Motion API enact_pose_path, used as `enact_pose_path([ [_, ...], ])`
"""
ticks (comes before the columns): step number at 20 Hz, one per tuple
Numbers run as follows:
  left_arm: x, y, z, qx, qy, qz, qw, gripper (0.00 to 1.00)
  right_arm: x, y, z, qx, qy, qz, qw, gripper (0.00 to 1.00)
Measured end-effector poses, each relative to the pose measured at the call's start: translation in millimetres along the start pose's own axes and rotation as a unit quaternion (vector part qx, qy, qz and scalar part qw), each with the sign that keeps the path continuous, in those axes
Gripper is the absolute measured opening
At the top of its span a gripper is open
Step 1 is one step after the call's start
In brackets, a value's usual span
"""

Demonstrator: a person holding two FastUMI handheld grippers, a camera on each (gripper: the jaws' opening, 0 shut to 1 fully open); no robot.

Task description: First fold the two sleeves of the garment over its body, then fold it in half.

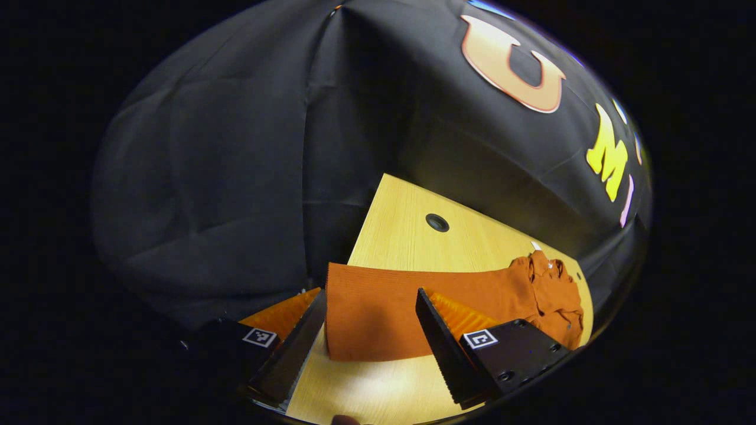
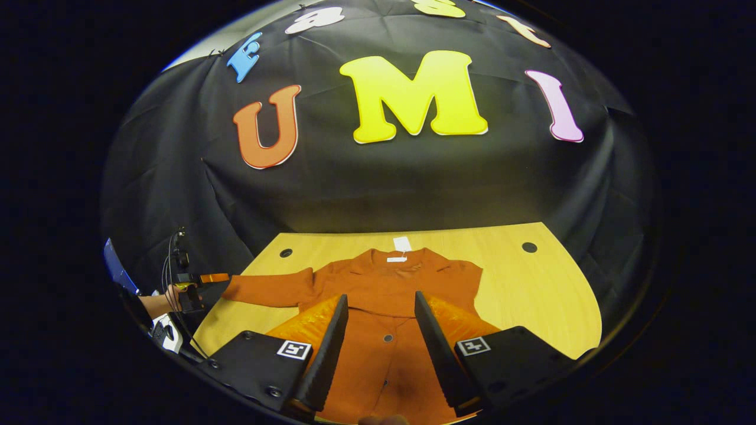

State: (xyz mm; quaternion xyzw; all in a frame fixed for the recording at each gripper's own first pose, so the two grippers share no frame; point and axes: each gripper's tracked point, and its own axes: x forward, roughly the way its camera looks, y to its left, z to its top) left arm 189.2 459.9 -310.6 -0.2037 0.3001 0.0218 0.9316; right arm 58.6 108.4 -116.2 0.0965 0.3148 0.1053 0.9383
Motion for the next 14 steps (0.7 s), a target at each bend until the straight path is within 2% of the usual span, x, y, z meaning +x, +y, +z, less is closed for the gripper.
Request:
enact_pose_path([
  [3, 22.0, 21.8, -1.8, -0.028, 0.010, 0.012, 0.999, 0.99, -0.4, -4.2, -2.5, 0.018, 0.011, -0.014, 1.000, 0.74],
  [5, 31.0, 22.0, -9.7, -0.052, 0.032, -0.002, 0.998, 0.98, 2.4, -11.9, -0.4, 0.037, 0.010, -0.021, 0.999, 0.74],
  [9, 42.3, 24.4, -35.6, -0.070, 0.083, -0.017, 0.994, 0.99, 8.3, -17.4, -8.9, 0.044, 0.025, -0.033, 0.998, 0.74],
  [11, 44.9, 24.2, -32.0, -0.076, 0.080, -0.016, 0.994, 1.00, 10.3, -16.5, -9.0, 0.050, 0.026, -0.033, 0.998, 0.74],
  [12, 43.2, 24.0, -31.4, -0.071, 0.084, -0.012, 0.994, 0.97, 10.8, -15.5, -9.4, 0.052, 0.026, -0.032, 0.998, 0.74],
  [13, 42.7, 22.6, -32.8, -0.060, 0.087, -0.003, 0.994, 0.84, 11.5, -13.7, -11.2, 0.053, 0.028, -0.030, 0.998, 0.74],
  [14, 40.1, 24.0, -33.1, -0.044, 0.091, 0.007, 0.995, 0.81, 13.2, -14.4, -13.8, 0.051, 0.033, -0.031, 0.998, 0.74],
])
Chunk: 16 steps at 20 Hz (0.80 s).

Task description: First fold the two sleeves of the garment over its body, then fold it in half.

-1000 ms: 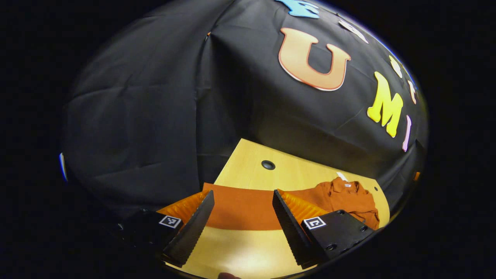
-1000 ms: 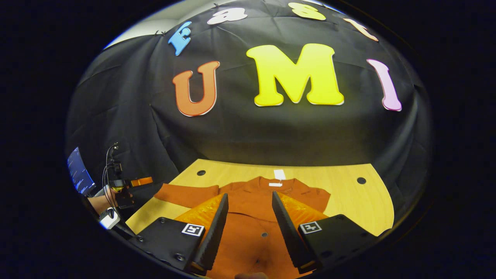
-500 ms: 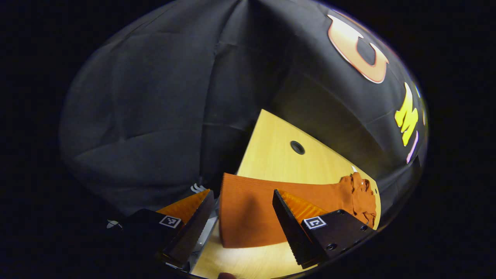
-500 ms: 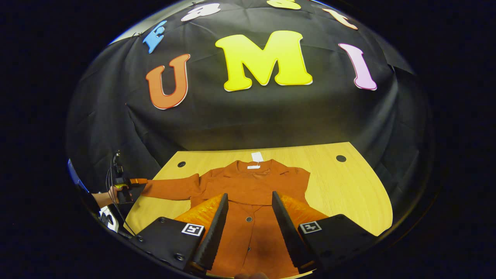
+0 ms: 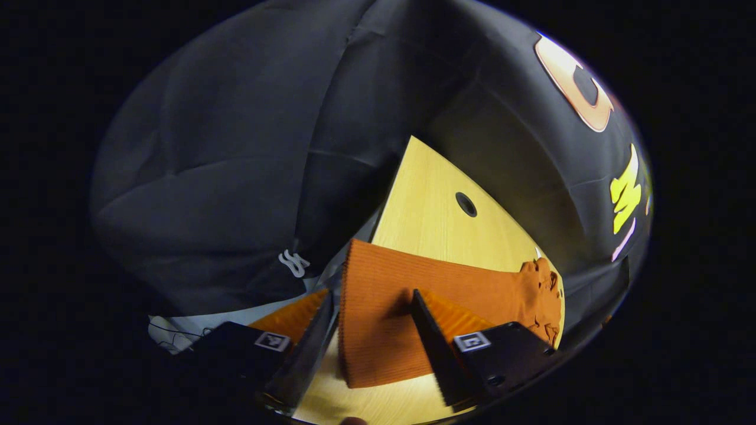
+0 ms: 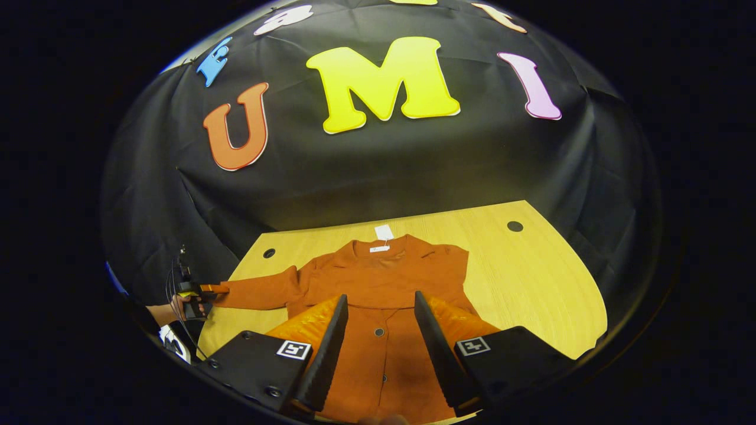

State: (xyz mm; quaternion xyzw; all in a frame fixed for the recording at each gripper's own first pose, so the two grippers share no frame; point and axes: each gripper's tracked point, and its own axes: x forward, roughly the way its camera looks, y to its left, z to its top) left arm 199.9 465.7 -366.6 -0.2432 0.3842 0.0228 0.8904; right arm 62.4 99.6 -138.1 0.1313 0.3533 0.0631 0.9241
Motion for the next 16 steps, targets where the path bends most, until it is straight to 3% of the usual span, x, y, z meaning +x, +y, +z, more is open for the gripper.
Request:
enact_pose_path([
  [4, -7.8, 4.7, 8.5, 0.036, 0.000, 0.042, 0.998, 0.64, 1.8, 1.0, -2.3, 0.019, 0.002, 0.008, 1.000, 0.74],
  [5, -7.8, 6.7, 10.7, 0.034, -0.004, 0.048, 0.998, 0.45, 0.1, -0.7, -3.1, 0.018, 0.000, 0.007, 1.000, 0.74],
  [6, -9.3, 7.9, 12.9, 0.030, -0.009, 0.055, 0.998, 0.46, -0.8, -2.5, -4.2, 0.015, 0.000, 0.007, 1.000, 0.74],
  [7, -14.4, 11.8, 13.9, 0.027, -0.015, 0.066, 0.997, 0.35, -2.5, -5.8, -5.4, 0.014, -0.002, 0.004, 1.000, 0.74],
  [8, -16.9, 15.6, 16.6, 0.028, -0.020, 0.079, 0.996, 0.36, -4.6, -9.5, -4.9, 0.015, -0.003, 0.002, 1.000, 0.74],
  [10, -18.8, 2.9, 14.7, 0.016, -0.021, 0.065, 0.998, 0.04, -7.2, -16.6, -5.2, 0.025, -0.007, 0.001, 1.000, 0.74],
  [16, -44.3, -101.9, 34.3, 0.015, -0.053, -0.019, 0.998, 0.03, -19.0, -30.7, 2.5, 0.042, -0.026, 0.010, 0.999, 0.74],
])
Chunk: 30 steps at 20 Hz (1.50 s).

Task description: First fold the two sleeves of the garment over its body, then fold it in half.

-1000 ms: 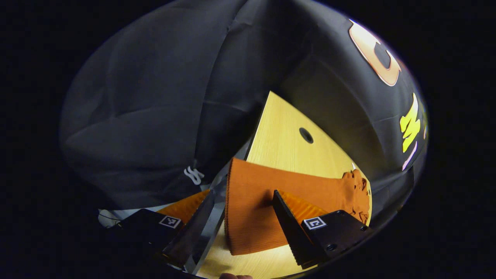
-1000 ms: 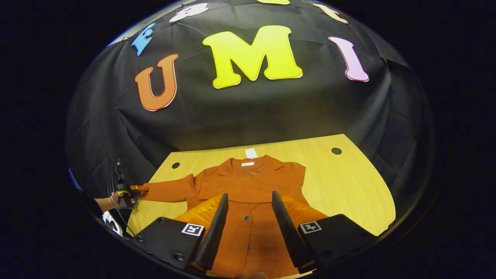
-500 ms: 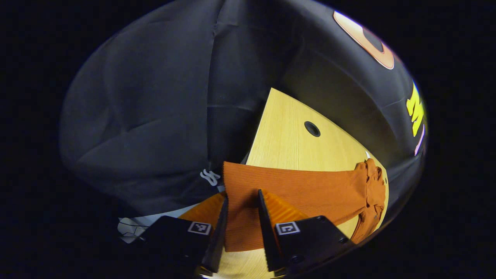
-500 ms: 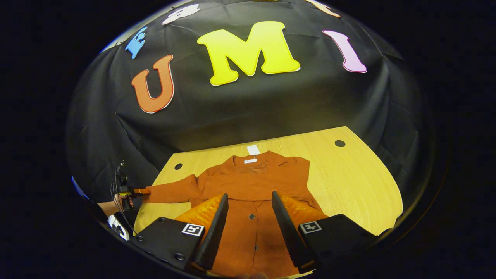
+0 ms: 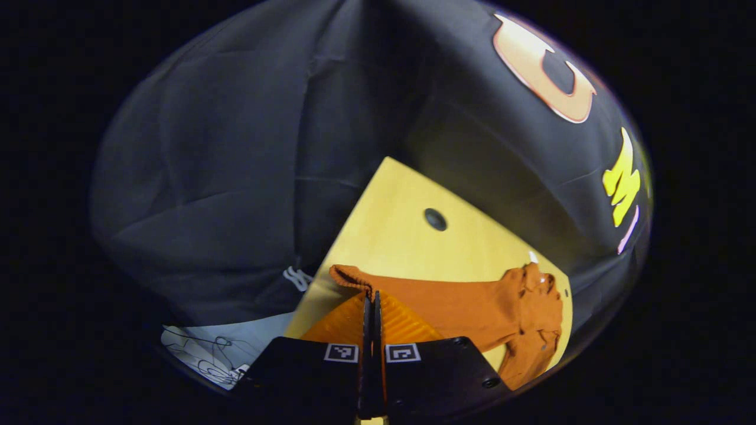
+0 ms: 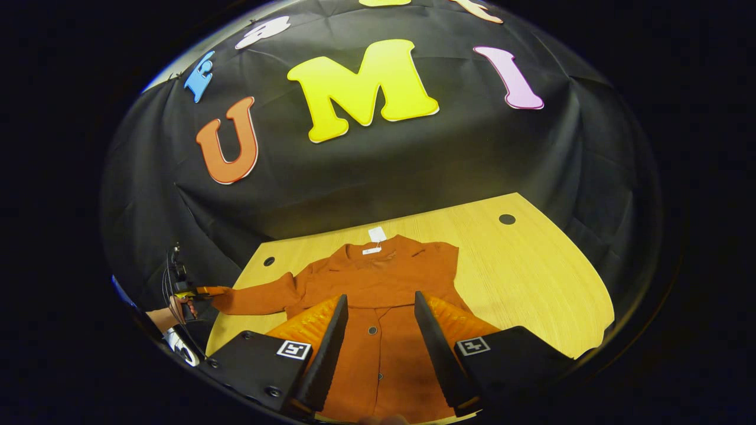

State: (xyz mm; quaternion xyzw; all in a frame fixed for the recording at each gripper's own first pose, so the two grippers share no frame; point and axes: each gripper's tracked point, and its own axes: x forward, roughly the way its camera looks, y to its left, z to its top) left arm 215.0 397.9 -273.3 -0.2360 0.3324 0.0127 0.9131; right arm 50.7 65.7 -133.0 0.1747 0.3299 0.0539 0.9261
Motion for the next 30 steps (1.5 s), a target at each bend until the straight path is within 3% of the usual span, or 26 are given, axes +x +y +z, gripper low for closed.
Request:
enact_pose_path([
  [5, -28.6, -123.5, 12.3, 0.043, -0.011, -0.069, 0.997, 0.03, -12.1, -16.8, 5.9, 0.020, -0.020, 0.017, 0.999, 0.74],
  [11, -63.0, -287.2, 19.4, 0.101, -0.014, -0.147, 0.984, 0.03, -37.0, -61.9, 21.2, 0.030, -0.052, 0.020, 0.998, 0.74],
  [18, -53.2, -446.3, -35.5, 0.173, 0.037, -0.210, 0.962, 0.03, -58.8, -139.8, 43.4, 0.063, -0.086, -0.001, 0.994, 0.74],
  [25, 5.9, -541.7, -139.4, 0.210, 0.128, -0.238, 0.940, 0.03, -82.7, -211.3, 38.7, 0.094, -0.100, -0.052, 0.989, 0.74],
  [30, 70.9, -557.8, -192.4, 0.200, 0.173, -0.204, 0.943, 0.03, -104.3, -247.5, 20.0, 0.110, -0.092, -0.092, 0.985, 0.74],
])
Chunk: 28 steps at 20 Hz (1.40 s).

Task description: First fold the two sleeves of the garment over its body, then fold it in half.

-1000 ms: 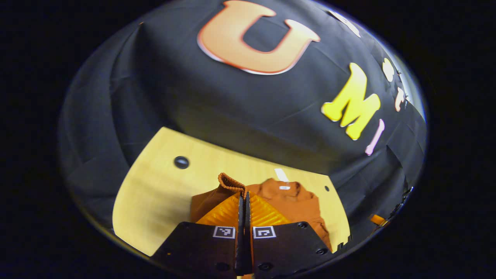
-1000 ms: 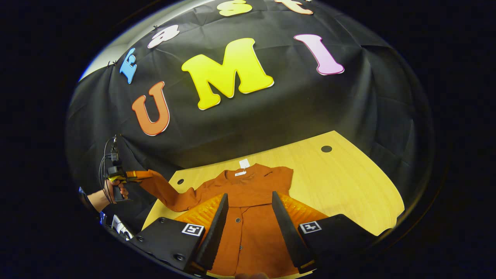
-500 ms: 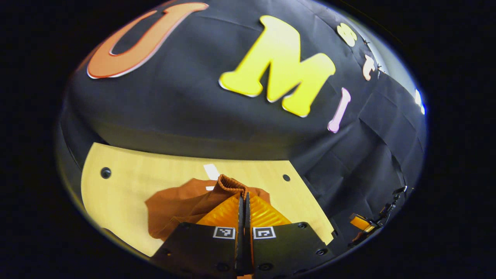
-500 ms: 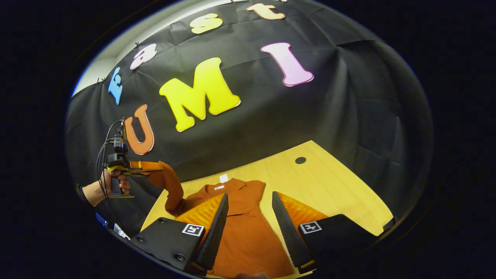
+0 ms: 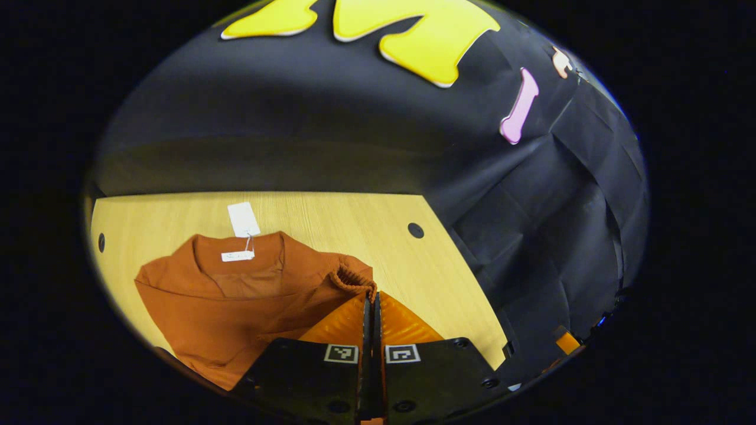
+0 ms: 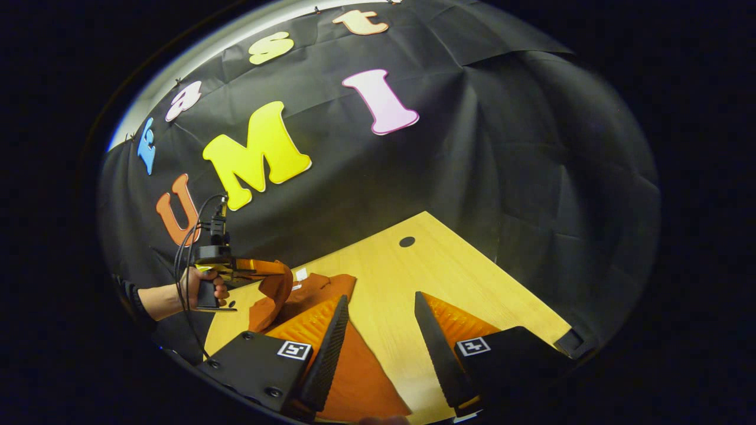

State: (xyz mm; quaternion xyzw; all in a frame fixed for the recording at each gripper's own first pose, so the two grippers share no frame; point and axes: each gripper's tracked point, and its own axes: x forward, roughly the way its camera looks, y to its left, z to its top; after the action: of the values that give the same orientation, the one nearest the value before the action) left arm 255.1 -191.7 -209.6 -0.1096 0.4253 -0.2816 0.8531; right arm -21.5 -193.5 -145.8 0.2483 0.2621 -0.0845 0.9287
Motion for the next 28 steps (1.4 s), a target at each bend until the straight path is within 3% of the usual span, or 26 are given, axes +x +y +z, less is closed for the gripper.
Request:
enact_pose_path([
  [5, 55.0, 0.1, -30.4, 0.004, 0.014, 0.050, 0.999, 0.03, -17.8, -27.5, -5.3, 0.003, -0.003, -0.044, 0.999, 0.74],
  [9, 84.6, 9.2, -37.5, -0.008, -0.004, 0.096, 0.995, 0.04, -24.3, -28.8, -10.8, -0.006, 0.001, -0.054, 0.998, 0.74],
  [12, 88.9, -1.6, -52.6, -0.023, -0.002, 0.096, 0.995, 0.09, -25.3, -19.8, -8.7, -0.025, 0.002, -0.050, 0.998, 0.74],
  [14, 88.7, -19.2, -57.9, -0.034, -0.010, 0.074, 0.997, 0.16, -23.9, -12.9, -9.1, -0.036, 0.003, -0.043, 0.998, 0.74],
  [19, 68.0, -44.4, -50.0, 0.008, -0.049, 0.063, 0.997, 0.86, -14.9, 17.4, -6.9, -0.059, 0.006, -0.012, 0.998, 0.74],
  [21, 44.7, -48.0, -36.6, 0.029, -0.087, 0.068, 0.993, 0.87, -12.1, 30.6, -2.0, -0.079, -0.005, -0.001, 0.997, 0.74],
  [22, 24.7, -47.3, -27.0, 0.043, -0.111, 0.078, 0.990, 0.87, -9.2, 38.5, -0.4, -0.090, -0.009, 0.005, 0.996, 0.70],
  [23, -0.3, -46.8, -17.1, 0.055, -0.140, 0.092, 0.984, 0.86, -5.3, 47.7, 0.9, -0.101, -0.013, 0.013, 0.995, 0.79],
  [25, -60.9, -44.9, 4.7, 0.073, -0.202, 0.121, 0.969, 0.86, 2.3, 68.3, 5.1, -0.122, -0.026, 0.028, 0.992, 0.87],
  [26, -93.2, -42.7, 11.7, 0.079, -0.232, 0.135, 0.960, 0.86, 5.2, 84.7, 9.3, -0.129, -0.035, 0.043, 0.990, 0.88],
  [27, -123.6, -35.6, 17.6, 0.086, -0.265, 0.152, 0.948, 0.92, 7.6, 101.7, 12.7, -0.136, -0.045, 0.057, 0.988, 0.82],
  [28, -155.7, -29.1, 25.8, 0.090, -0.299, 0.168, 0.935, 0.95, 9.3, 119.3, 17.4, -0.144, -0.056, 0.071, 0.985, 0.89],
])
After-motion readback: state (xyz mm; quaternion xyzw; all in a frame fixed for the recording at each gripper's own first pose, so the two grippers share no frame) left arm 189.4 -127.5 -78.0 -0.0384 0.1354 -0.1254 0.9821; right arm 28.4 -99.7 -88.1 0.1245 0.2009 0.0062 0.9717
